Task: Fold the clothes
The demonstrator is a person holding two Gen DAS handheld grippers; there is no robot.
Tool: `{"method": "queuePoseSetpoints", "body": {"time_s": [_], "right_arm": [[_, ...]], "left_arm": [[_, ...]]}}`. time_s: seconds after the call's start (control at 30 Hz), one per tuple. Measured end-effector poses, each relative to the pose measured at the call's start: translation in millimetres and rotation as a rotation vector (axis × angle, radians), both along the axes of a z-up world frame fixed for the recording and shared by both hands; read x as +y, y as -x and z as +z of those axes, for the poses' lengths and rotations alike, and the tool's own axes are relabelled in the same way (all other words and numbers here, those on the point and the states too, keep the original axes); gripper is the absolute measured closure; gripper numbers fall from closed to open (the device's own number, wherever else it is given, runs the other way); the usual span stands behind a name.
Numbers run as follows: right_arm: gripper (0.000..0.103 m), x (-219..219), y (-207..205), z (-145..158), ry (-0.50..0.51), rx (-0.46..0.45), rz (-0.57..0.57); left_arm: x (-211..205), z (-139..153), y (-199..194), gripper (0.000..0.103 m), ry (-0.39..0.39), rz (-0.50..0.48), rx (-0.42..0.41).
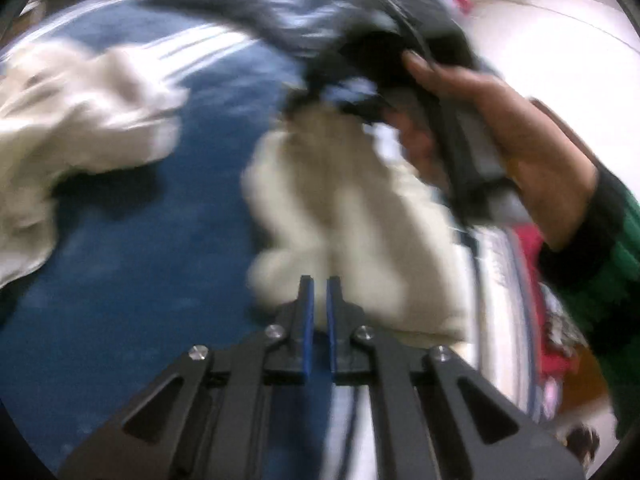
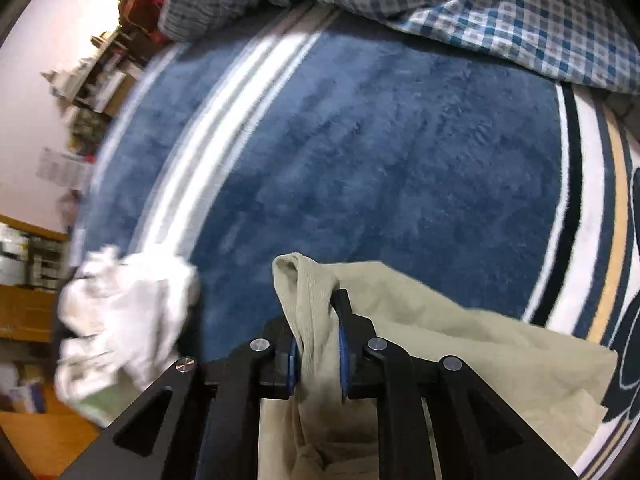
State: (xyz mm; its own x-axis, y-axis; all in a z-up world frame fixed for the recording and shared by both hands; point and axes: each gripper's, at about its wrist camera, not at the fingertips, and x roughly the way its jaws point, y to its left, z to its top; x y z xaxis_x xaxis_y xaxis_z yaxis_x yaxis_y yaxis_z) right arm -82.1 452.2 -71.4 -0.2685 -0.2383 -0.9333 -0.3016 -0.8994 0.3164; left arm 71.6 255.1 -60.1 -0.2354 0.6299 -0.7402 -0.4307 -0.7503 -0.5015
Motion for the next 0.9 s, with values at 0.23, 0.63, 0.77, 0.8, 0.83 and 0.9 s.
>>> {"method": "queuePoseSetpoints", "body": {"time_s": [0.23,0.63,0.77,0.8,0.83,0.9], "right_arm": [[0.068,25.0,-15.8,63.5,0.051,0.107,-0.047],[0.019,81.9,-108.9,64.0,0.187,0.144,-0.019],[0.074,87.2,-116.5,-13.5,-0.009,-0.001,-0.035],[0.087,93.7,-118.0,-17.2,-0.019,0.003,-0.062],[0.096,100.2,-119.5,-15.8,0.000,0.012,-0.095],[0.102,97.2,-120.1,-4.6,-0.082,0.024,-0.083]], "left_arm": [[-12.5,6.2,2.2,0.103,0.004,0.015,0.032],[78.9,-3.8,2.6,0.098,0.163,-0.183,0.107],[53.0,-15.7,2.7,0.099,0.161,-0.137,0.094],[49.7,-16.3,0.0,0.099,0.166,-0.138,0.101],[47.4,-17.6,-2.6,0.099,0.170,-0.138,0.109],[51.9,-25.2,-4.4,0.099,0.162,-0.132,0.092]]}}
